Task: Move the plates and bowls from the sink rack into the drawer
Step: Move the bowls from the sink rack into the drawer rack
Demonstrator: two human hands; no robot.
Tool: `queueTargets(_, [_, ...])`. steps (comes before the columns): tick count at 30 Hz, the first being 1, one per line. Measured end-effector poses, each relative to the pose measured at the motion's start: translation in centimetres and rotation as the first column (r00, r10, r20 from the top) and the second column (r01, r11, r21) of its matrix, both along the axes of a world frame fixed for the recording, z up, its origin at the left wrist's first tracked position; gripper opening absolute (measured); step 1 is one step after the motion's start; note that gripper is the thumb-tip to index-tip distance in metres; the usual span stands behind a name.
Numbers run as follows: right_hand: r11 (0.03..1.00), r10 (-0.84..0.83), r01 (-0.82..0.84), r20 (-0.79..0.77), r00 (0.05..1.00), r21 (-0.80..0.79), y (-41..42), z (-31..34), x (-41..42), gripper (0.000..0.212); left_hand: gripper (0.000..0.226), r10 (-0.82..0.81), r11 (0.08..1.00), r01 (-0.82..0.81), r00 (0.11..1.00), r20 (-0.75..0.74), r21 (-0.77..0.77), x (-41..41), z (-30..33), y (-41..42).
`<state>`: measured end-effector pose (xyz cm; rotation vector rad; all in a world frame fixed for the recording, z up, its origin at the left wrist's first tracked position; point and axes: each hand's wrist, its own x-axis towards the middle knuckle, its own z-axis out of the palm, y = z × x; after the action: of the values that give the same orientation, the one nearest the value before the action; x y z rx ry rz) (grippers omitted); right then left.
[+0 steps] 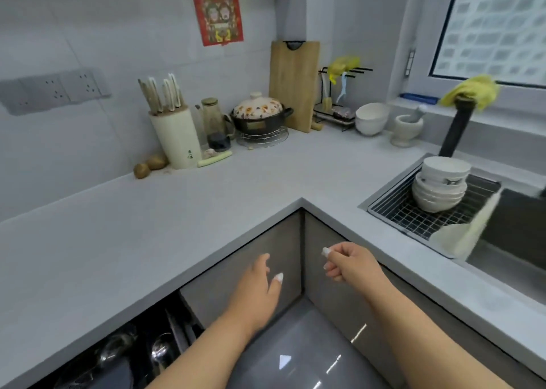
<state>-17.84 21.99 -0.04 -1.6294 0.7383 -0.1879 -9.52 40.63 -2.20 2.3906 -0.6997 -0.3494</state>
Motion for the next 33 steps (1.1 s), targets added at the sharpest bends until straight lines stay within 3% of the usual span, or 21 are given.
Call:
queueTargets(16, [0.929, -0.366, 0.369, -0.072, 0.928, 0.031, -13.6, -1.6, -6.7, 0.016, 0.056, -0.322, 0.943, 0.307, 0.94, 0.115, 0.127, 0.7, -1.6, -17.8])
queueTargets(23, [0.871, -0.49, 0.491, -0.081, 0.868, -0.004, -18.3, -1.6, -6.3, 0.015, 0.066, -0.445, 0.875, 0.41, 0.891, 0.091, 0.256, 3.1, -3.6, -25.4])
queueTargets(33, [0.814, -0.575, 0.553, -0.112, 0.811, -0.175, -28.4, -1.8, -0.3, 0.009, 0.078, -0.652, 0.674, 0.515, 0.752, 0.098, 0.53, 6.8, -6.7, -33.8])
